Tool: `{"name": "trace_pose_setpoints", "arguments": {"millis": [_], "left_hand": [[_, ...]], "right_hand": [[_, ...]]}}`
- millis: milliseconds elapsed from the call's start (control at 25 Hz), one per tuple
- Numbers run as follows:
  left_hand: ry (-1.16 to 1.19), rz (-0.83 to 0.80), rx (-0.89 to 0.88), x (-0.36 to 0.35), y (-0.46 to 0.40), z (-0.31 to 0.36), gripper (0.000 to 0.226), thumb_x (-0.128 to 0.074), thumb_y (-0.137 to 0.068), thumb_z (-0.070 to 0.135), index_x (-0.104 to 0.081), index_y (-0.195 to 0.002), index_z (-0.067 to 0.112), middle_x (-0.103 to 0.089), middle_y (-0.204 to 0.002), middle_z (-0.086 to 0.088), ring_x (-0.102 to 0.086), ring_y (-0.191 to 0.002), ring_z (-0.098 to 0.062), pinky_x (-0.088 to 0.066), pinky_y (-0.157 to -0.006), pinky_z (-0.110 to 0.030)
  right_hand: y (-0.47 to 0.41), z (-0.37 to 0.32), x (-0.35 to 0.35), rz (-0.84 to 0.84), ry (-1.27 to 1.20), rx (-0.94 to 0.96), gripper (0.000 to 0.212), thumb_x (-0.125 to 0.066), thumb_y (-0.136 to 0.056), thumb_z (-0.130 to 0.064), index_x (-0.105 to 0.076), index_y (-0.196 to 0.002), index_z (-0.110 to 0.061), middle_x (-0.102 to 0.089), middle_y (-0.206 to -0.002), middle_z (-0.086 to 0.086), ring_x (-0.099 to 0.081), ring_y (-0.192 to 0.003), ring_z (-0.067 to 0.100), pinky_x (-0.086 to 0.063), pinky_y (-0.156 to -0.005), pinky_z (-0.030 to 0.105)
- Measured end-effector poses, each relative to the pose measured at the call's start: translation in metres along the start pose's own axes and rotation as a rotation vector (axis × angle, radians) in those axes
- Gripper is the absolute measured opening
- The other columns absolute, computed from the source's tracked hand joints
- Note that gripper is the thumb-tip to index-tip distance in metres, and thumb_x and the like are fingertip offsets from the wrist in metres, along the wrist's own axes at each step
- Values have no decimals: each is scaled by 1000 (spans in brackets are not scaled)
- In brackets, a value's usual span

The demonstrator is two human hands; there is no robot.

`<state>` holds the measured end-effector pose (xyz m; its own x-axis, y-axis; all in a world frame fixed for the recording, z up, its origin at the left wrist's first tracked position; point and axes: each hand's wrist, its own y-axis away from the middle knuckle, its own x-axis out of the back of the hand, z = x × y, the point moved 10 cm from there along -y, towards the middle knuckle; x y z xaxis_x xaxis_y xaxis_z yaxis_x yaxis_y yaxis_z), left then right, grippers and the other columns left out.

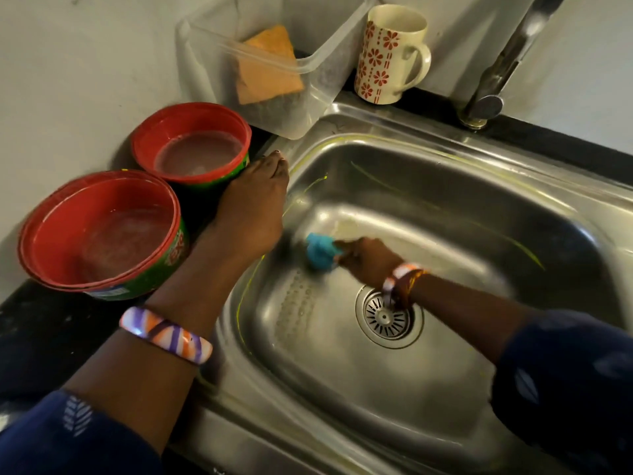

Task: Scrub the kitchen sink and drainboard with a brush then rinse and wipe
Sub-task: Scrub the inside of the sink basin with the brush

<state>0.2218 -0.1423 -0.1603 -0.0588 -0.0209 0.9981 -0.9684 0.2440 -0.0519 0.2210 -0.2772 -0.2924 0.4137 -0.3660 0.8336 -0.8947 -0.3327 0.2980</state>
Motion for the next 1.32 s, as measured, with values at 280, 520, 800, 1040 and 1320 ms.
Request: {"name": "trace_pose_setpoints", "arguments": {"millis": [280, 520, 800, 1040, 1320], "left_hand": [[28, 1, 4, 1, 1, 0, 63, -45, -93, 8, -14, -147, 2, -11, -156, -12, -13, -144, -21, -8, -114, -24], [53, 2, 3, 2, 2, 1, 61, -44, -93, 9, -15, -146, 1, -13, -156, -13, -14, -143, -22, -8, -113, -24], [40, 3, 12, -1, 2, -1, 64, -45, -93, 8, -12, -148, 3, -9, -157, -11, -11, -144, -20, -7, -114, -23], [44, -1, 6, 0, 2, -1, 66, -47, -91, 9, -13, -147, 2, -11, -156, -12, -13, -144, -21, -7, -113, -22], [80, 24, 5, -1, 0, -3, 66, -53, -86, 5, -22, -144, 0, -20, -153, -15, -23, -140, -26, -15, -113, -27]], "right_hand": [[74, -7, -23, -136, 281, 219, 44, -44, -95, -37, -42, -138, -31, -62, -125, 7, -57, -115, 25, -44, -96, 32], [19, 54, 22, 128, -105, -229, 38, -50, -94, -21, -53, -131, -11, -57, -130, 14, -52, -123, 27, -37, -97, 23], [107, -14, -58, -395, -68, 217, 42, -54, -93, -28, -50, -134, -20, -61, -127, 2, -59, -115, 12, -41, -102, 22], [7, 52, 46, 218, -45, -329, 33, -47, -95, -18, -59, -124, -8, -59, -127, 18, -53, -119, 33, -41, -89, 29], [-13, 38, 46, 165, 15, -294, 33, -47, -92, -23, -61, -119, -12, -60, -122, 20, -56, -114, 36, -45, -91, 36]]}}
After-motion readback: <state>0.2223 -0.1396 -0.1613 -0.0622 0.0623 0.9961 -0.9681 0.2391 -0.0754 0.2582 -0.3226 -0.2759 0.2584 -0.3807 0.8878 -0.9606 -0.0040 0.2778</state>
